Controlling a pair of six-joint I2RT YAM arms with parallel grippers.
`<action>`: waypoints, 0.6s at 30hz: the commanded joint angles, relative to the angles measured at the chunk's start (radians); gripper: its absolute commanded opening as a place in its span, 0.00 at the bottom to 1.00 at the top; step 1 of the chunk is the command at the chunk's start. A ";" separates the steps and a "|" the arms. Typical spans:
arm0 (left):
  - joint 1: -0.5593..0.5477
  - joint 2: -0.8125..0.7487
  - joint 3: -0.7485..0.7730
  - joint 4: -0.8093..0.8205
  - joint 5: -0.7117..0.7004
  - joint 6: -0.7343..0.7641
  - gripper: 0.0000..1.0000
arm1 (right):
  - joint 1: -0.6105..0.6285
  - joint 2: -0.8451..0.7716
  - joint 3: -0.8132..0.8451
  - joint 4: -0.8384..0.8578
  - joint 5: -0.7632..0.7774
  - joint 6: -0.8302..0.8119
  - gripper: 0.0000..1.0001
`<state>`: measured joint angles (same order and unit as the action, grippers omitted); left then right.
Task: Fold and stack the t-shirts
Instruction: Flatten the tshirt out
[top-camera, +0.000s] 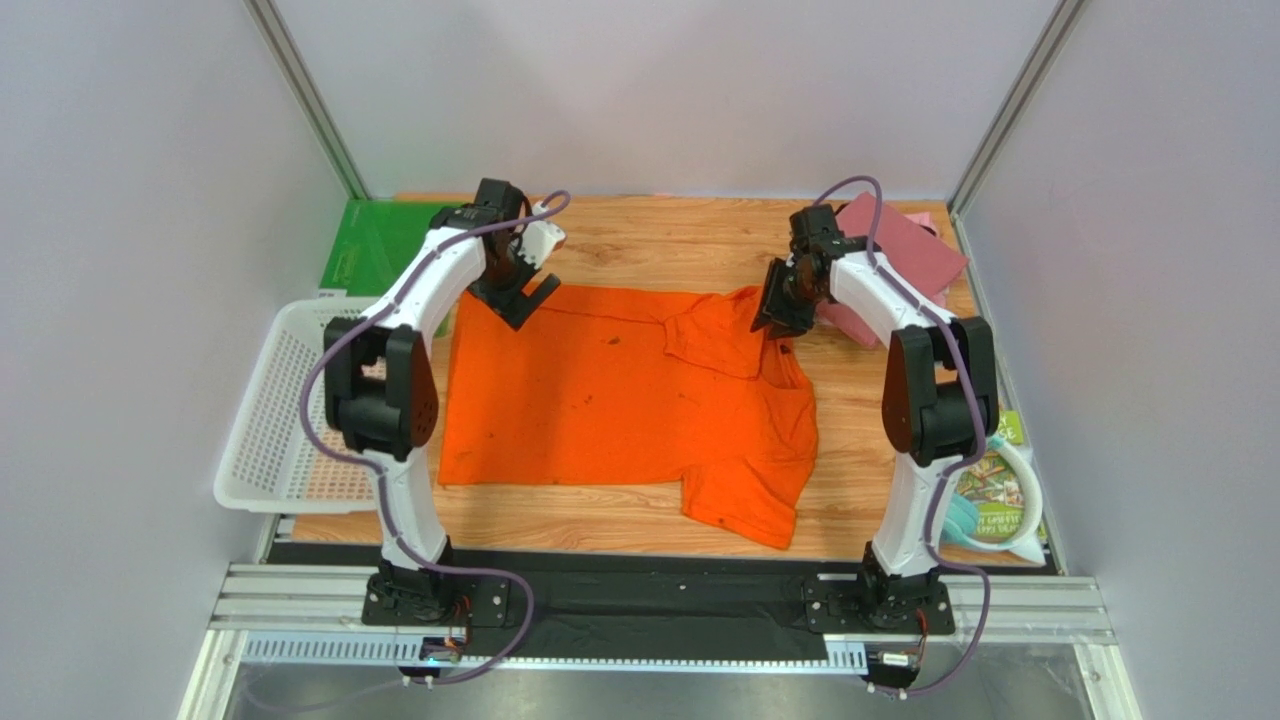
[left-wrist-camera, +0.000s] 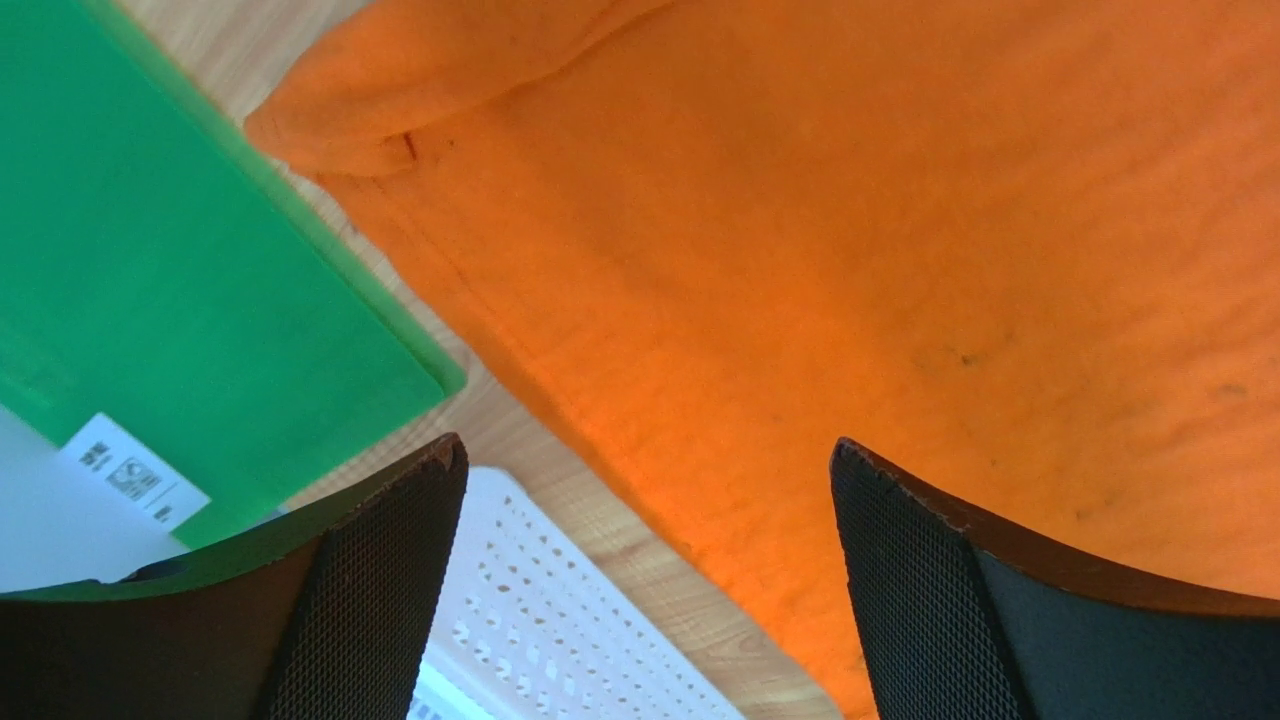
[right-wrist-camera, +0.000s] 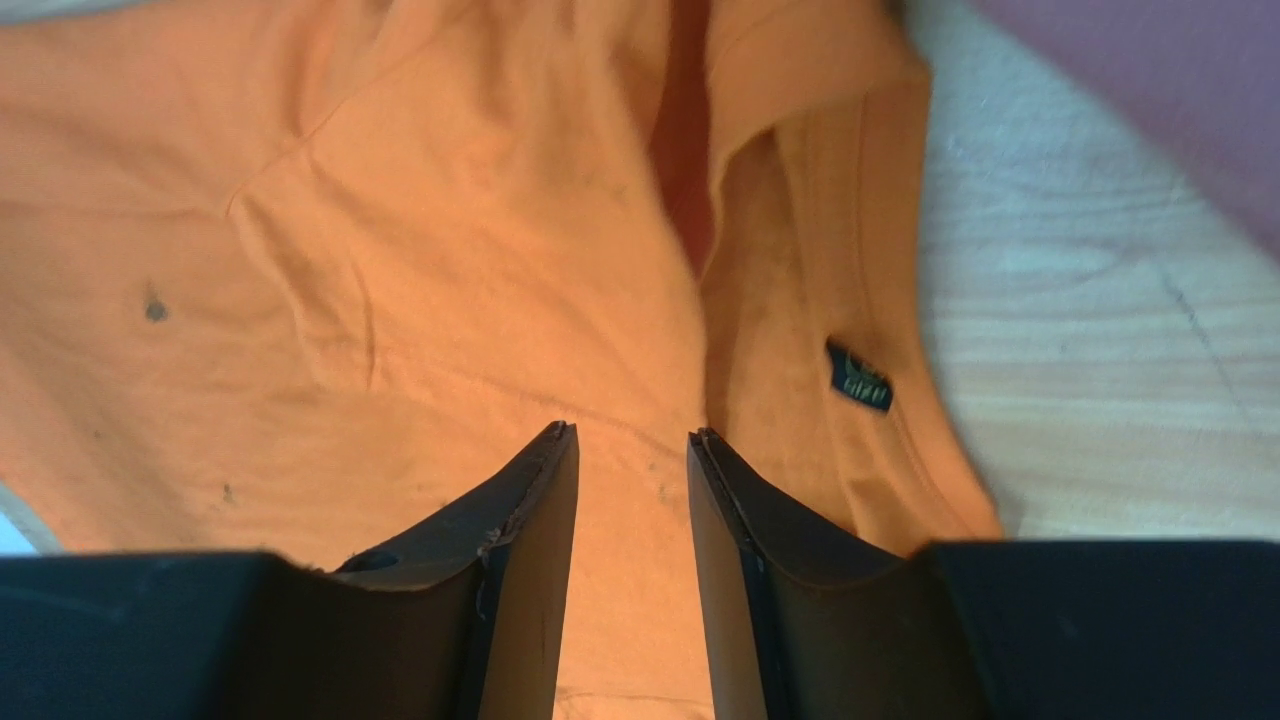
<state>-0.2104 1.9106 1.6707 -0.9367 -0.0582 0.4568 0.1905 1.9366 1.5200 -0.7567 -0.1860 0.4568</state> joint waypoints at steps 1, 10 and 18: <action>0.043 0.138 0.205 -0.046 0.015 -0.093 0.95 | -0.028 0.058 0.112 -0.003 -0.013 -0.020 0.38; 0.092 0.358 0.488 -0.122 -0.025 -0.115 0.95 | -0.049 0.139 0.195 -0.010 -0.043 -0.018 0.37; 0.115 0.461 0.578 -0.160 -0.032 -0.190 0.93 | -0.049 0.182 0.201 0.023 -0.072 0.009 0.29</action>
<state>-0.1093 2.3306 2.1803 -1.0454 -0.0914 0.3283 0.1410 2.0972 1.6917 -0.7643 -0.2276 0.4511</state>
